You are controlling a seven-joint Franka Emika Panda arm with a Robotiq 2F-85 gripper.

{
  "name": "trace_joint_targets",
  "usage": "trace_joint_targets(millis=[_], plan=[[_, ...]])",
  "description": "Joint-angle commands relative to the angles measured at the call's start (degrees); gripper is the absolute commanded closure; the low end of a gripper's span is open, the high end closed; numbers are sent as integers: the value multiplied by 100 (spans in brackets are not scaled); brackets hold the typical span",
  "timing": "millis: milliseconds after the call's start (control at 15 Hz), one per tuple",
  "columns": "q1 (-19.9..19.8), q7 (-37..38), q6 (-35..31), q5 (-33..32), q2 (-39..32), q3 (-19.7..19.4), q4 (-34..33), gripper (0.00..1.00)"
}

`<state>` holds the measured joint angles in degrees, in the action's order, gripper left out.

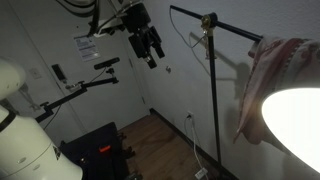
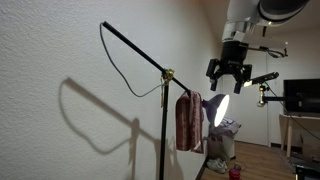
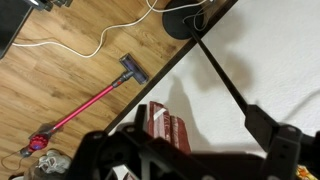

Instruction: Remove the bracelet from the lamp and put it on the floor

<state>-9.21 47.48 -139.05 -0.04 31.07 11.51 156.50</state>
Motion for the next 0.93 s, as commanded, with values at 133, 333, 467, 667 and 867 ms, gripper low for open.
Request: trace_joint_targets(millis=[133,333,467,667,867], plan=[[198,-4,284,-118,382,40,-305,0],[245,24,208,-189,459,137,-537,0],[532,-267,166,117,489,-46,-608,0],[450,-123,83,21,465,56,-564,0],[423,-64,-69,-48,442,113,-542,0]])
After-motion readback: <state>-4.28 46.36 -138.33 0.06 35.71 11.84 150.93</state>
